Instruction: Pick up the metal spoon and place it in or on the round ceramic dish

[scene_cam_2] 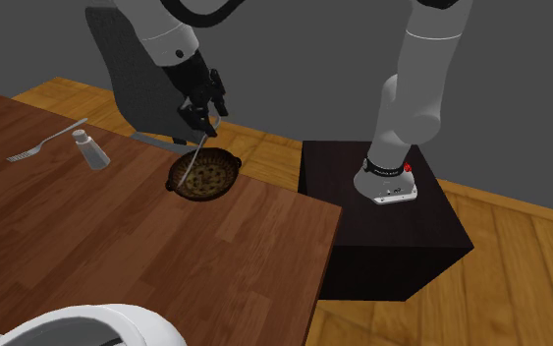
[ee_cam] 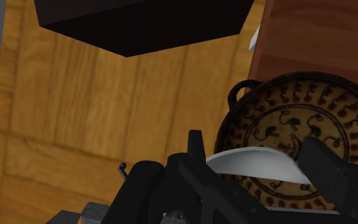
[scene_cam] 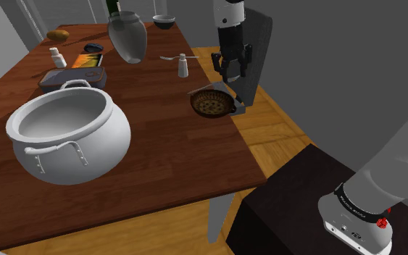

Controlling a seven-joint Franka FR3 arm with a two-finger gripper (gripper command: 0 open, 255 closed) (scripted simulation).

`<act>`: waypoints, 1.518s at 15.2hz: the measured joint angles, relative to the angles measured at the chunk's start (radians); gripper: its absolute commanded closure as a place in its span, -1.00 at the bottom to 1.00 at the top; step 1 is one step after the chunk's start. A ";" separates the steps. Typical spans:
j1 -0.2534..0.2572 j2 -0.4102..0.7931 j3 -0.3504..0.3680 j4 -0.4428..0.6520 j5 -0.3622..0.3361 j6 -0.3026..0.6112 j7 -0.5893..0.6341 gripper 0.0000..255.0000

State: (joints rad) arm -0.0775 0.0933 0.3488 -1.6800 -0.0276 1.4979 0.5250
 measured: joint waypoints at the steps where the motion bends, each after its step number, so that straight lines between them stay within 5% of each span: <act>1: -0.004 -0.003 -0.003 -0.010 0.000 0.007 -0.007 1.00; 14: -0.008 0.015 -0.008 -0.163 -0.009 0.177 -0.010 1.00; 21: -0.007 0.016 -0.007 -0.178 -0.009 0.194 -0.008 1.00; 22: -0.007 0.016 -0.007 -0.178 -0.009 0.194 -0.008 -1.00; 23: -0.007 0.016 -0.007 -0.179 -0.009 0.195 -0.008 -1.00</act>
State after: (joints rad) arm -0.0847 0.1098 0.3416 -1.8587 -0.0366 1.6925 0.5168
